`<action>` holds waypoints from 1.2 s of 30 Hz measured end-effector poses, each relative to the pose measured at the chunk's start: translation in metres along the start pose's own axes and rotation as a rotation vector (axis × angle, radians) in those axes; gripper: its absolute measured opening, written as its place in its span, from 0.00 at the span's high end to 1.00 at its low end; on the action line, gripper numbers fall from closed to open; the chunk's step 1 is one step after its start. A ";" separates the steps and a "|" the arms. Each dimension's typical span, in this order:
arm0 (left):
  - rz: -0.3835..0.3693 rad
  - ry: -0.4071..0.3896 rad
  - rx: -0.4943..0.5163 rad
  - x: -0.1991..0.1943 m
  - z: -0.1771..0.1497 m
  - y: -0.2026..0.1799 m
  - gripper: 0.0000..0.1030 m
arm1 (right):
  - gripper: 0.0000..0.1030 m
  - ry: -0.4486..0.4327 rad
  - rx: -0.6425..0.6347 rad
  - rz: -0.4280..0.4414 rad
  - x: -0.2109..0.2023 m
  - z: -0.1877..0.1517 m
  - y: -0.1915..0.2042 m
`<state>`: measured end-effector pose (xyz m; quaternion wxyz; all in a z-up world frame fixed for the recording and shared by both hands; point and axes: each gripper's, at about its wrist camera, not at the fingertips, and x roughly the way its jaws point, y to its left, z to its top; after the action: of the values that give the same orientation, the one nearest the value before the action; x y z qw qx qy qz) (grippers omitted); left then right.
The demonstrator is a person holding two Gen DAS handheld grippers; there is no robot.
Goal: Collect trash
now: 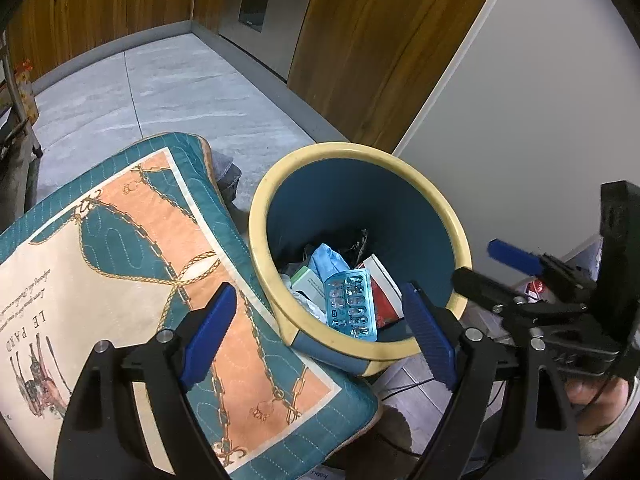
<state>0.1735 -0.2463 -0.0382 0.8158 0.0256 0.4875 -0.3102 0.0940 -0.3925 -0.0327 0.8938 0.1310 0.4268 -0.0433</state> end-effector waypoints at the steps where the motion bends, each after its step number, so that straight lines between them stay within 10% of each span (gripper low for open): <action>1: 0.001 -0.004 0.001 -0.003 -0.001 0.000 0.18 | 0.13 -0.010 -0.001 -0.002 -0.004 0.000 0.001; 36: 0.079 -0.259 0.151 -0.097 -0.063 -0.044 0.05 | 0.05 -0.316 -0.066 -0.107 -0.122 -0.074 0.017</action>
<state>0.0691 -0.2135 0.0192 0.8792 0.0658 0.3521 -0.3141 -0.0358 -0.3602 0.0201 0.9501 0.0699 0.2883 -0.0969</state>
